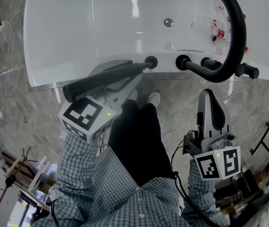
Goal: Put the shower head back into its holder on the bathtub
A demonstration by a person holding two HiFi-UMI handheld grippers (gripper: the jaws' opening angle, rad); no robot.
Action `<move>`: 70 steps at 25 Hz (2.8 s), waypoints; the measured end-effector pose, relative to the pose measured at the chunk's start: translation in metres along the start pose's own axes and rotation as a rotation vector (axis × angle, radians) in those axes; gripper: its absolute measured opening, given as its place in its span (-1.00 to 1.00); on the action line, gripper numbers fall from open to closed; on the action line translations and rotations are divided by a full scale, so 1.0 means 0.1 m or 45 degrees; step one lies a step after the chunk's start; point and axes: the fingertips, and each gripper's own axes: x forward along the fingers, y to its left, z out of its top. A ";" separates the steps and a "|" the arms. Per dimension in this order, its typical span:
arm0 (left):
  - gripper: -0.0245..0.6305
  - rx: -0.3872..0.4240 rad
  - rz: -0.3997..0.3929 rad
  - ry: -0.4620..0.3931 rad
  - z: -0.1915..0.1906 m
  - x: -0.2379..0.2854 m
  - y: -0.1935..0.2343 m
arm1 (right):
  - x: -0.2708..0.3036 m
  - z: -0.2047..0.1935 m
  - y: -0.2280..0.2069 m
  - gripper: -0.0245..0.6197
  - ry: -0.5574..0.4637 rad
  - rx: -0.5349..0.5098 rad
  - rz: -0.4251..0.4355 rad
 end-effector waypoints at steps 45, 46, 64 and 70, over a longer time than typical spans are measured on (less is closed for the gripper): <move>-0.50 0.216 -0.031 0.277 -0.43 0.74 0.09 | 0.25 -0.16 -0.26 -0.87 0.004 0.028 -0.001; -0.50 0.222 -0.029 0.292 -0.44 0.76 0.09 | 0.25 -0.17 -0.26 -0.87 0.004 0.028 -0.002; -0.50 0.345 -0.027 0.499 -0.62 1.00 0.09 | 0.21 -0.19 -0.32 -0.87 0.005 0.041 -0.007; -0.50 0.377 -0.028 0.543 -0.68 1.05 0.10 | 0.22 -0.20 -0.33 -0.87 0.006 0.043 -0.010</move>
